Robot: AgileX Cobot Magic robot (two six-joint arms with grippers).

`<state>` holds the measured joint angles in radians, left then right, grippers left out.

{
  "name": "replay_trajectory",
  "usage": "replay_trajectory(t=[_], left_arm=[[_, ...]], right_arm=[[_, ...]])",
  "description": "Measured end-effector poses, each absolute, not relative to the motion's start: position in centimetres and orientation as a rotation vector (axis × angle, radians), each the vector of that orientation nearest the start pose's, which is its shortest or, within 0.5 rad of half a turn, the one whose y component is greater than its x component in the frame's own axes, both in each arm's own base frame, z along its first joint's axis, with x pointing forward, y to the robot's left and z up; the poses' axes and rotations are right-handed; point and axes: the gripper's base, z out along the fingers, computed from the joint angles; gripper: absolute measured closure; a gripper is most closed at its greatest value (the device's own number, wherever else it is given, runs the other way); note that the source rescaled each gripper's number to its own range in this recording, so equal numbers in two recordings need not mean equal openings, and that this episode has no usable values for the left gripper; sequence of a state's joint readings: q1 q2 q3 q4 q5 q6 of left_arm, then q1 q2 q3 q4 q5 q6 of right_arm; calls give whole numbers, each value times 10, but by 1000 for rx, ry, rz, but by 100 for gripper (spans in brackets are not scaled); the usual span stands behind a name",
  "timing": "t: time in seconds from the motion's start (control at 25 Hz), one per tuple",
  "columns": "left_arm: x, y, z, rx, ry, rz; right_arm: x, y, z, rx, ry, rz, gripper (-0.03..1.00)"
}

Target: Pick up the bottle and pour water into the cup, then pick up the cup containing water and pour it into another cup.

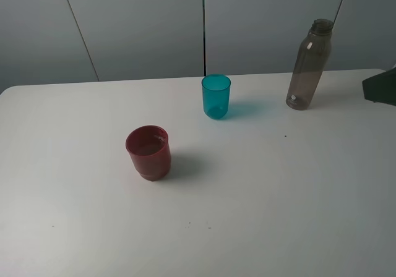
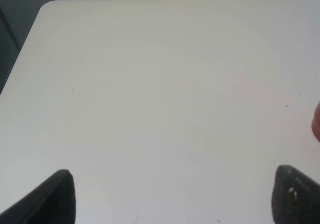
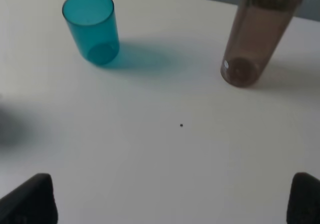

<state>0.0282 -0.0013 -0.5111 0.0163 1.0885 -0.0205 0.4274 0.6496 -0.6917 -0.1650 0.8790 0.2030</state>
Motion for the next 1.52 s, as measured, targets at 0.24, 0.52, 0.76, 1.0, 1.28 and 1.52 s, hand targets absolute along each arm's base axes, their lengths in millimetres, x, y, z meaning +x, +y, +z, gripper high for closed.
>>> replay_trajectory(t=[0.24, 0.52, 0.76, 1.0, 1.28, 1.52], left_arm=[[-8, 1, 278, -51, 2059, 24], [-8, 1, 278, -51, 2059, 24], [-8, 1, 278, -51, 2059, 24], [-8, 1, 278, -51, 2059, 24], [-8, 1, 278, -51, 2059, 24], [-8, 1, 278, -51, 2059, 24]], right_arm=[[57, 12, 305, -284, 2348, 97, -3], [26, -1, 277, -261, 2263, 149, -3], [8, -9, 279, -236, 2137, 190, -3], [-3, -15, 279, -233, 2056, 188, -3], [-4, -14, 278, -237, 2054, 161, -3], [-7, -12, 278, -43, 2065, 32, -3]])
